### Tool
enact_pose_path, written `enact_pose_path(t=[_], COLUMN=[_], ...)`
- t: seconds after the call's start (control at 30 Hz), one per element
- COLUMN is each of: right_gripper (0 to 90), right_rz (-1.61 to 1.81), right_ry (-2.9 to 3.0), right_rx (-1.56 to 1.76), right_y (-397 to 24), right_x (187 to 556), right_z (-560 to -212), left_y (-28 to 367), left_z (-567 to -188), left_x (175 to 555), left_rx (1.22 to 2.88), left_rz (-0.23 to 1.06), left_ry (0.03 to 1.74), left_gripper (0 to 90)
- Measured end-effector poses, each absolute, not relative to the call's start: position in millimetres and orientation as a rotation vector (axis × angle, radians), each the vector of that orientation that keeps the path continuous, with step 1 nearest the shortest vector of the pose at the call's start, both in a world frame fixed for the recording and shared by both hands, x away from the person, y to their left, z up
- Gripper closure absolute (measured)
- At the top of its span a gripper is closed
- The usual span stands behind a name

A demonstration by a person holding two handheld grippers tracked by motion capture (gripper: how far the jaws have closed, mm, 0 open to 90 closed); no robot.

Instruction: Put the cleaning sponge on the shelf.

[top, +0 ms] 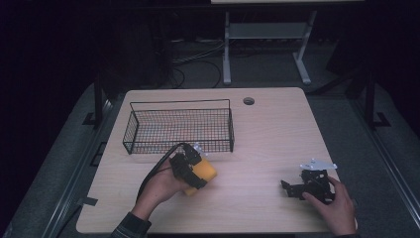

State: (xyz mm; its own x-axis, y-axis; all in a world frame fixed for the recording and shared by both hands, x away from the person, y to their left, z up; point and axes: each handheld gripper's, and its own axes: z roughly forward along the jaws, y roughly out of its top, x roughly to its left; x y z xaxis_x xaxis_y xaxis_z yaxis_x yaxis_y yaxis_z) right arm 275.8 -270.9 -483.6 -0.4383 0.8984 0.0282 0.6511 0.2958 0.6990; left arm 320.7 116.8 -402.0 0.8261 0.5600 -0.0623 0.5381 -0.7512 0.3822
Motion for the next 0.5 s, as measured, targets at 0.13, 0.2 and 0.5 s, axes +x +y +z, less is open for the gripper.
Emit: enact_pose_path(t=[0.13,0.2,0.5], right_gripper=[0.1,0.1,0.1], right_rz=[0.92,0.92,0.92], right_ry=[2.201,2.2,2.2], right_rx=[1.392,1.392,1.391], right_y=[-270.9,-270.9,-270.9], right_x=[275.8,275.8,275.8], right_z=[-483.6,-483.6,-483.6], left_y=[117.3,117.7,119.9], left_z=[-397.3,-395.3,-386.0], left_x=[323.0,324.3,329.5], left_rx=[2.618,2.614,2.6], left_rz=[0.083,0.083,0.094], left_ry=[0.818,0.819,0.823], left_gripper=[22.7,22.7,22.7])
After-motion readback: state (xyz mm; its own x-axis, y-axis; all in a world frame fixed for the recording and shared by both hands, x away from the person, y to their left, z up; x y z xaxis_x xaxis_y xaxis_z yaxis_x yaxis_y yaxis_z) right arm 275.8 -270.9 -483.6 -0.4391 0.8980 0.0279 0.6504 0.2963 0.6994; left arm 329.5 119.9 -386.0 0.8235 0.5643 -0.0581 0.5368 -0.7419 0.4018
